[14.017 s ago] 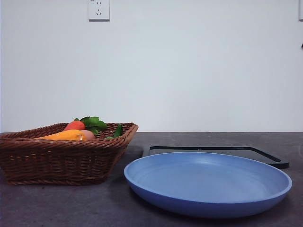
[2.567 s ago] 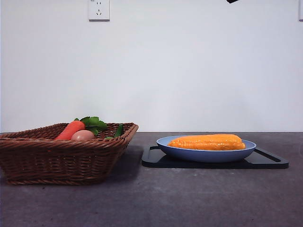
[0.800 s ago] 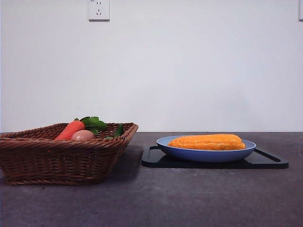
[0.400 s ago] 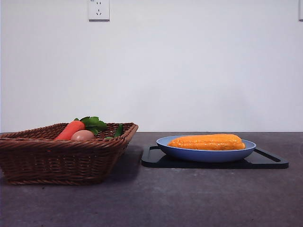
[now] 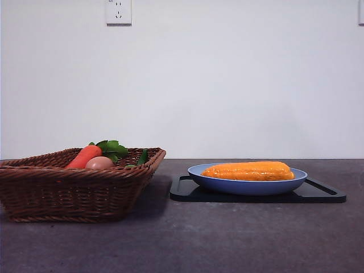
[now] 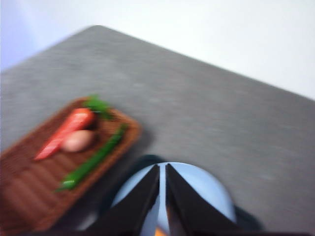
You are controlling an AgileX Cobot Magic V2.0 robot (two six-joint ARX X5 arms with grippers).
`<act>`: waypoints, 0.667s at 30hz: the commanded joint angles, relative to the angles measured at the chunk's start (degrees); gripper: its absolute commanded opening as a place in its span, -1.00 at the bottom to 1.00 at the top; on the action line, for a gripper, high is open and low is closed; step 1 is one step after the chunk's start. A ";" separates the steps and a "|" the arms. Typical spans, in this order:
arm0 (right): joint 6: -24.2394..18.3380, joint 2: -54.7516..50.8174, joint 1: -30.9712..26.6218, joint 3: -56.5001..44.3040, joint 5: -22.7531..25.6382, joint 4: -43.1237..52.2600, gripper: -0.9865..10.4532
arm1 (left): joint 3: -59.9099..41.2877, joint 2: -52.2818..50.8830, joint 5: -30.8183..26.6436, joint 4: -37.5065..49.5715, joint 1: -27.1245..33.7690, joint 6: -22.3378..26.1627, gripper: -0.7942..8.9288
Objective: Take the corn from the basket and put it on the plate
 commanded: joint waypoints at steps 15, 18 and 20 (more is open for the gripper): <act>-0.81 -31.63 -13.68 -31.23 2.51 19.98 -0.82 | -1.62 -0.11 0.15 0.33 0.11 -0.24 -0.82; -0.83 -38.97 -15.58 -39.52 3.06 23.63 -0.82 | -1.62 -0.11 0.15 0.33 0.11 -0.26 -0.82; -0.83 -43.25 -16.28 -44.24 4.87 24.65 -0.82 | -1.62 -0.11 0.15 0.33 0.11 -0.26 -0.82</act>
